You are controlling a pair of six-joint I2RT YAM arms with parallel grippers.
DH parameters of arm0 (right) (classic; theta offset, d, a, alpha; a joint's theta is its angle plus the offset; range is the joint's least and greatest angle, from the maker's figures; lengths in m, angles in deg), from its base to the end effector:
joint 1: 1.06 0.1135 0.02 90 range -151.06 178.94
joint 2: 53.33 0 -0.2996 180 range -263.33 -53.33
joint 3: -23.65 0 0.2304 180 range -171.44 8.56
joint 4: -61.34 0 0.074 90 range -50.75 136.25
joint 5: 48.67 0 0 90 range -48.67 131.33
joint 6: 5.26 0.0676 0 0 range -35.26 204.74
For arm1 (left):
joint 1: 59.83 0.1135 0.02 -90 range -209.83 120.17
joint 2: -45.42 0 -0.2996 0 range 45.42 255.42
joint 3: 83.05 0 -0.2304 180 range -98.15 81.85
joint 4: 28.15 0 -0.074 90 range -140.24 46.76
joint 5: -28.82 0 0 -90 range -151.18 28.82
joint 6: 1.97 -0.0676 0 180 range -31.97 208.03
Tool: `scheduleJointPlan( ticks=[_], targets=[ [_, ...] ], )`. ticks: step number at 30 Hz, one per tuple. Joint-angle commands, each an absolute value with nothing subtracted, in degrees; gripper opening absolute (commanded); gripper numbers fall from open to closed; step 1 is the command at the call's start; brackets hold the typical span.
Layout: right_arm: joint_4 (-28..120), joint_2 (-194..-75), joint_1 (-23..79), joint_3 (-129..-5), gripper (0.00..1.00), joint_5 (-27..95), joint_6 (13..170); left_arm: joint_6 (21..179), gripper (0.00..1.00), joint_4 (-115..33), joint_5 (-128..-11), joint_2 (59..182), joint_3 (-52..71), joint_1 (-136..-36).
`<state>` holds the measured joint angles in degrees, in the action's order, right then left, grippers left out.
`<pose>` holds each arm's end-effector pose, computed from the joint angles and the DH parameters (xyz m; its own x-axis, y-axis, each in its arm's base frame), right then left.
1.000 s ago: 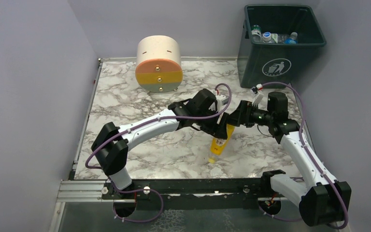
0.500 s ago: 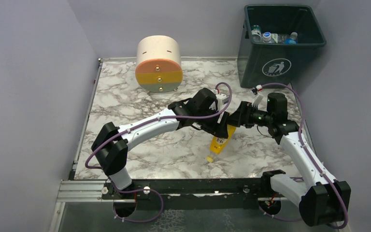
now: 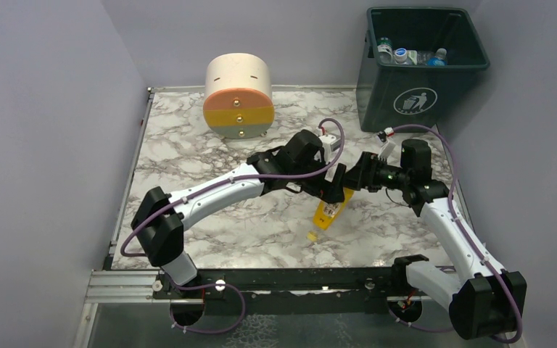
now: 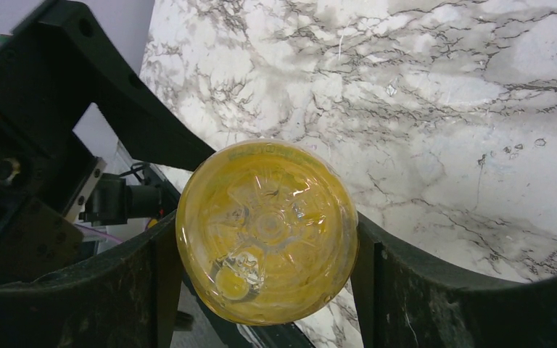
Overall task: Put the plastic bottles in the bin
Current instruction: Pick up the plastic bottle at the center of the board.
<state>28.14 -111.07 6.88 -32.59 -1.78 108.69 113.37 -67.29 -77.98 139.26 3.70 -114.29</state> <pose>0.1836 0.0723 0.2906 -0.7821 0.1901 -0.5934 -0.3718 0.6218 0.6893 0.2033 -0.3182 0.3214 -0.7245 0.3093 -0.6160 0.6618 0.5620 -0.4961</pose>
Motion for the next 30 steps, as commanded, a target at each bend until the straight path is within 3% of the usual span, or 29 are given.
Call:
scheduleJointPlan(
  ticks=[1,18,30],
  targets=[
    [28.88,-110.29,7.30,-32.73,0.64,-1.57,109.40,113.29,0.99,-65.87,-74.54,134.00,3.77,-114.41],
    [27.46,-113.49,7.35,-42.06,0.63,-0.26,110.72,113.46,0.99,-70.89,-64.99,115.90,9.91,-109.67],
    [26.23,-125.32,7.29,-64.57,0.63,3.76,111.47,113.09,0.99,-70.78,-65.32,111.49,15.49,-106.87]
  ],
)
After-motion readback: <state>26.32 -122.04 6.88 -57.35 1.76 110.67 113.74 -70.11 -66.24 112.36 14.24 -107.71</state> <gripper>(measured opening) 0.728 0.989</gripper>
